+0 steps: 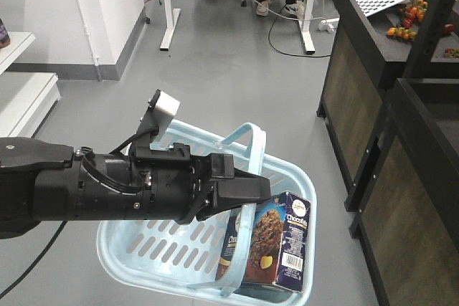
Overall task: Left arm holds basket, right arm returns cookies
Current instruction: 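Hold the basket with the left gripper while turning toward the workbench, then hold the basket with the left gripper while turning toward the snack shelf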
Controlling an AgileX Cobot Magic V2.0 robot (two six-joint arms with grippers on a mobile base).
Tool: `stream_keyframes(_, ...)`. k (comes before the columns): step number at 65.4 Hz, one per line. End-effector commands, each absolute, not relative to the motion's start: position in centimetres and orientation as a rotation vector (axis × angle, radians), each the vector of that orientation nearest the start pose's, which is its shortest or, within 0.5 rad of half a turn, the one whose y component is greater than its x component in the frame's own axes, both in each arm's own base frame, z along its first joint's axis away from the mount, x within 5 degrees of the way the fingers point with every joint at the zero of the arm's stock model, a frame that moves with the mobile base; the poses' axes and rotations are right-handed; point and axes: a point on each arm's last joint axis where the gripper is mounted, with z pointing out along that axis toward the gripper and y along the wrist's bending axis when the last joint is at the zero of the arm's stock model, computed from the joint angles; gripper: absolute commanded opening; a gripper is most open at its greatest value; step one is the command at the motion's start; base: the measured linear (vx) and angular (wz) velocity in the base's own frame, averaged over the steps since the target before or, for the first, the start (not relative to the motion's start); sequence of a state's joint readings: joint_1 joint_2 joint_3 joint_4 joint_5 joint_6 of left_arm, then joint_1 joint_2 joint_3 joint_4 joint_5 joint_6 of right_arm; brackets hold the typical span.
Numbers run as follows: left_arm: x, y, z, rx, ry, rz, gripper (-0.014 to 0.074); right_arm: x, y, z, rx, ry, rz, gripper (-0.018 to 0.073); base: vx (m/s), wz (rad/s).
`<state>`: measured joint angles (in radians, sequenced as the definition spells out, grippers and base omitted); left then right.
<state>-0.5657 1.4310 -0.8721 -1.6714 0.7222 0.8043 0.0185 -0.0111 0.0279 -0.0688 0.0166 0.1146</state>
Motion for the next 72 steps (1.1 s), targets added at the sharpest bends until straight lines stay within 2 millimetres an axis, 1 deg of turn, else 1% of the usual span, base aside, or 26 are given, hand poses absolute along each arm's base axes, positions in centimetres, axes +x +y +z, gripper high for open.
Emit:
stream_keyframes(1, 21.36, -20.9, 31.91, 0.173, 2.097, -1.72, -0.0003, 5.59, 0.1, 20.38, 0.011, 1.453, 0.036, -0.0011, 0.34, 0.03)
stream_keyframes(72, 21.37, -20.9, 31.91, 0.172, 2.097, -1.72, -0.0003, 5.59, 0.1, 20.38, 0.011, 1.453, 0.036, -0.0011, 0.34, 0.0)
